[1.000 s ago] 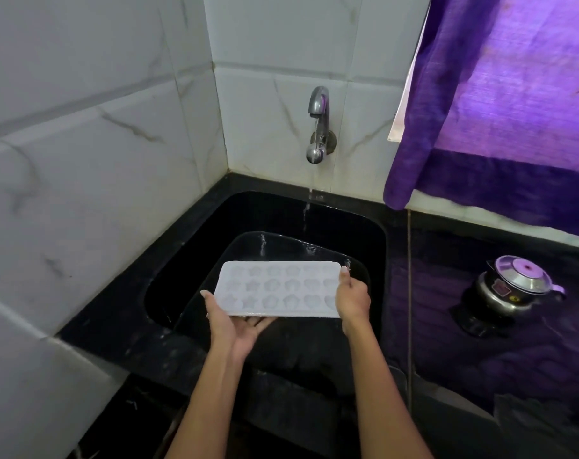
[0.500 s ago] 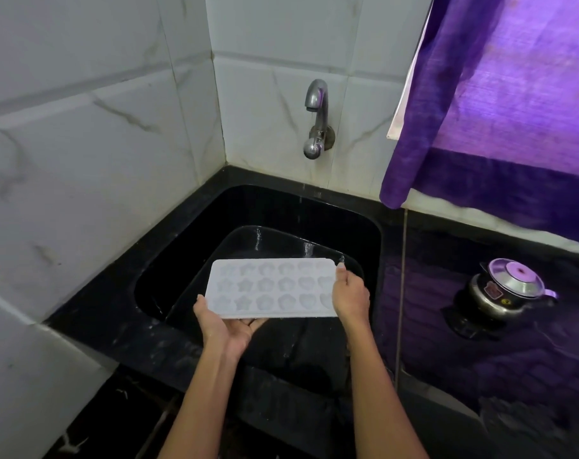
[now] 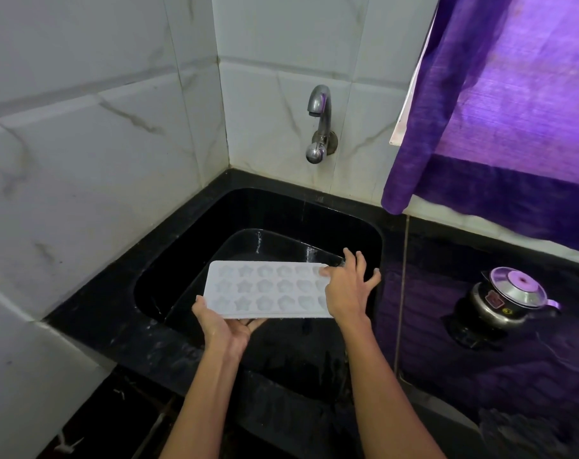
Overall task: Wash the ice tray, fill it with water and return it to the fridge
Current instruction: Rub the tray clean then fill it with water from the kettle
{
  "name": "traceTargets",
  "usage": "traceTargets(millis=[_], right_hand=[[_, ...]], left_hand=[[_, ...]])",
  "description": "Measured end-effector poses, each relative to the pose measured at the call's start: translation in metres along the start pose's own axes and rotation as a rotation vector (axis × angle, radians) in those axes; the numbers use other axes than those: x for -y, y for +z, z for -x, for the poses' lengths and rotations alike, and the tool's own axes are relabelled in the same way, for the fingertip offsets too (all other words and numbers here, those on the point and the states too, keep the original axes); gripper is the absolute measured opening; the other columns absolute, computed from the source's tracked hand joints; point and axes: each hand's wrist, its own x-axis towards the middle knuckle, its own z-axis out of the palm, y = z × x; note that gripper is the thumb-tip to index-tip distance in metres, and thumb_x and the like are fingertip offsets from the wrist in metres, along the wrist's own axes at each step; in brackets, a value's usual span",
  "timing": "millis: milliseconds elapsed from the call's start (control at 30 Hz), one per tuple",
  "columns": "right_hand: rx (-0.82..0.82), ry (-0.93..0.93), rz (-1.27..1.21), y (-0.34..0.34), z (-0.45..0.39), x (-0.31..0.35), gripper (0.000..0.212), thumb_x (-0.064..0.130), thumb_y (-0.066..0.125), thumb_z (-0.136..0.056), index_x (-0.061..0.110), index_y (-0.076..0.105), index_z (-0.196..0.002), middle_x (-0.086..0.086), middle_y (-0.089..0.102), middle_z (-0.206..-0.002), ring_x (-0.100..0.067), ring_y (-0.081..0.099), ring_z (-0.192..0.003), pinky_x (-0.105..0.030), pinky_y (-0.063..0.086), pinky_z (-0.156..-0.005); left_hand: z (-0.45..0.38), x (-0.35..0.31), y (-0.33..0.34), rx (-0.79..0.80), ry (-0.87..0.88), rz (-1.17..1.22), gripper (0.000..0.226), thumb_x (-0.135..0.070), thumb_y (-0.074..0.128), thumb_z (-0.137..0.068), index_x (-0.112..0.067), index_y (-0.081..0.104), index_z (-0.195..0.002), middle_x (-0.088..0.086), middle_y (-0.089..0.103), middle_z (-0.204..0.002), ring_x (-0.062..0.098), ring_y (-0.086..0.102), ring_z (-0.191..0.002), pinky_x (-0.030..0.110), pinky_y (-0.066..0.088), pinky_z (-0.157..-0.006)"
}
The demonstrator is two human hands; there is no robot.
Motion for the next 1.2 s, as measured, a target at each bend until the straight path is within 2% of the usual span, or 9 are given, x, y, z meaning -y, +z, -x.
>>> traceTargets(millis=[100,200,367,567,733,900,1033,1200], right_hand=[[0.008,-0.012,0.026,0.000,0.004,0.003,0.049,0.013,0.073,-0.079,0.042,0.064,-0.118,-0.007,0.015,-0.159,-0.029,-0.006,-0.148,-0.059,0.000,-0.114],[-0.018,-0.016,0.023,0.000,0.004,0.002,0.049,0.016,0.077,-0.076,0.042,0.064,-0.116,-0.005,0.020,-0.156,-0.030,-0.006,-0.147,-0.059,-0.002,-0.113],[-0.078,-0.015,0.028,0.000,0.004,0.001,0.045,0.008,0.073,-0.076,0.039,0.067,-0.107,-0.003,0.028,-0.149,-0.029,-0.002,-0.147,-0.059,-0.004,-0.113],[-0.054,-0.034,0.039,0.000,0.004,0.004,0.047,0.007,0.075,-0.073,0.039,0.066,-0.106,-0.004,0.019,-0.155,-0.030,-0.008,-0.147,-0.059,-0.005,-0.112],[-0.073,-0.021,0.052,-0.002,0.003,0.003,0.040,0.011,0.078,-0.072,0.037,0.067,-0.101,-0.002,0.027,-0.149,-0.029,-0.004,-0.147,-0.060,-0.005,-0.112],[-0.032,-0.032,0.063,-0.001,0.001,0.002,0.042,0.013,0.076,-0.075,0.038,0.066,-0.107,-0.004,0.022,-0.153,-0.030,-0.005,-0.147,-0.060,-0.004,-0.113],[-0.014,-0.049,0.078,-0.005,-0.002,0.000,0.041,0.013,0.077,-0.074,0.037,0.067,-0.105,-0.003,0.028,-0.147,-0.030,-0.002,-0.147,-0.059,-0.004,-0.112],[-0.111,-0.023,0.009,-0.008,-0.008,0.002,0.051,0.005,0.074,-0.072,0.027,0.054,-0.113,-0.003,0.033,-0.141,-0.027,0.004,-0.146,-0.059,0.000,-0.114]], left_hand=[[0.001,0.002,0.001,-0.001,0.014,0.003,0.064,-0.059,0.017,-0.094,-0.017,0.065,-0.105,0.017,0.068,-0.103,0.040,0.062,-0.099,0.062,0.049,-0.081],[0.001,0.003,0.002,0.000,0.024,0.012,0.065,-0.059,0.016,-0.095,-0.017,0.065,-0.108,0.017,0.068,-0.105,0.041,0.062,-0.100,0.062,0.050,-0.079],[0.003,0.004,0.003,-0.014,0.030,0.016,0.064,-0.058,0.017,-0.095,-0.018,0.066,-0.103,0.016,0.069,-0.102,0.040,0.062,-0.097,0.062,0.050,-0.079],[0.004,0.001,0.007,-0.017,0.044,0.000,0.061,-0.057,0.018,-0.095,-0.018,0.065,-0.103,0.016,0.068,-0.104,0.039,0.062,-0.098,0.063,0.049,-0.081],[0.003,0.002,0.008,-0.020,0.036,-0.005,0.061,-0.056,0.018,-0.095,-0.018,0.065,-0.103,0.016,0.068,-0.101,0.039,0.062,-0.097,0.063,0.049,-0.081],[0.004,0.002,0.011,-0.021,0.036,-0.010,0.062,-0.057,0.017,-0.095,-0.018,0.064,-0.103,0.017,0.067,-0.104,0.040,0.061,-0.098,0.063,0.048,-0.083],[0.004,0.003,0.012,-0.028,0.037,-0.008,0.063,-0.057,0.016,-0.095,-0.018,0.065,-0.101,0.016,0.068,-0.100,0.039,0.062,-0.097,0.061,0.049,-0.081],[0.006,0.004,0.018,-0.033,0.030,0.018,0.062,-0.056,0.018,-0.095,-0.016,0.062,-0.112,0.017,0.066,-0.105,0.039,0.061,-0.098,0.058,0.051,-0.073]])
